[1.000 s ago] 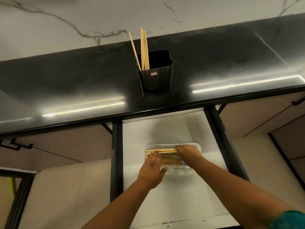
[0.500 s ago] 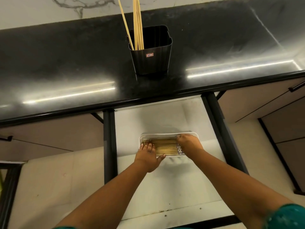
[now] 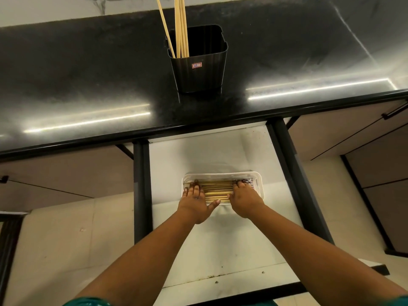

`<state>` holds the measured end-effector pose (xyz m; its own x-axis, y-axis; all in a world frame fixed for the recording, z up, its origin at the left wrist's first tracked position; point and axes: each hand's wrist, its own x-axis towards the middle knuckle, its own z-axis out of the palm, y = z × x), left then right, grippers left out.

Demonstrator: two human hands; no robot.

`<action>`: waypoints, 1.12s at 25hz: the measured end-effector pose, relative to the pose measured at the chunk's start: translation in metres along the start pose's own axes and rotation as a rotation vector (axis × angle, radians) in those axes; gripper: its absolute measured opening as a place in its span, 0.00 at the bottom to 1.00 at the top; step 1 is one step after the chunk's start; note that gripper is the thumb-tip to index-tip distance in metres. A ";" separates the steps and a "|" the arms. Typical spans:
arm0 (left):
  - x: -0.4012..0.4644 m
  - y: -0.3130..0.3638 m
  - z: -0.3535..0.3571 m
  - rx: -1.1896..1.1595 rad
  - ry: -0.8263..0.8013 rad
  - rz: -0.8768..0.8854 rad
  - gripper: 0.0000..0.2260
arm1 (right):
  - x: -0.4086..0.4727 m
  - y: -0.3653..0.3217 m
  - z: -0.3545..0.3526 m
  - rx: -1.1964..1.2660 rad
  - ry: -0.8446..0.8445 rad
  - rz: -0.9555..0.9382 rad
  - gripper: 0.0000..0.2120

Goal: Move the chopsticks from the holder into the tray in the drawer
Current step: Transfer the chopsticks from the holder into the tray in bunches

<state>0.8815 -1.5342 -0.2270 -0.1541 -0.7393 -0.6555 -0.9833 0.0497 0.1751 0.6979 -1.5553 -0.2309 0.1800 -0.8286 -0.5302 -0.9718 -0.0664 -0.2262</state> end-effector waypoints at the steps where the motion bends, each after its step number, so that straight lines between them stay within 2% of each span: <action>1: 0.000 0.000 0.000 -0.003 0.008 -0.005 0.39 | -0.001 0.000 0.000 0.003 0.016 -0.002 0.24; 5: -0.004 0.000 0.001 -0.087 0.054 0.007 0.37 | -0.006 0.003 -0.003 0.040 0.003 -0.013 0.24; 6: -0.008 -0.002 0.000 -0.138 0.112 0.024 0.34 | -0.007 0.006 -0.006 0.067 0.031 -0.027 0.23; 7: -0.013 -0.003 -0.001 -0.203 0.231 0.058 0.30 | -0.009 0.009 -0.011 0.105 0.103 -0.051 0.20; 9: -0.022 -0.010 -0.001 -0.355 0.594 0.104 0.17 | -0.011 0.017 -0.022 0.235 0.357 -0.071 0.13; 10: -0.024 -0.015 0.000 -0.459 0.747 0.050 0.13 | -0.011 0.023 -0.027 0.342 0.487 -0.022 0.11; 11: -0.024 -0.020 0.000 -0.612 0.831 -0.065 0.11 | -0.010 0.029 -0.031 0.472 0.573 0.077 0.10; 12: -0.024 -0.024 -0.004 -0.814 0.816 -0.221 0.12 | -0.008 0.036 -0.035 0.622 0.599 0.224 0.11; 14: -0.016 -0.027 -0.011 -1.220 0.533 -0.471 0.18 | -0.002 0.049 -0.035 0.925 0.470 0.558 0.11; 16: -0.011 -0.022 -0.014 -1.361 0.240 -0.506 0.24 | -0.001 0.051 -0.030 1.148 0.219 0.718 0.14; 17: -0.009 -0.019 -0.012 -1.344 0.200 -0.489 0.26 | 0.000 0.052 -0.026 1.213 0.144 0.725 0.16; 21: -0.009 -0.015 0.001 -1.301 0.280 -0.543 0.27 | -0.001 0.052 -0.016 1.267 0.164 0.721 0.19; 28: -0.004 -0.024 0.012 -1.317 0.314 -0.626 0.26 | 0.008 0.066 -0.020 1.098 0.184 0.712 0.25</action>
<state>0.9044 -1.5242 -0.2377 0.4440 -0.5300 -0.7225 -0.0627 -0.8227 0.5650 0.6325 -1.5770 -0.2333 -0.4231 -0.5635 -0.7095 -0.2015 0.8220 -0.5327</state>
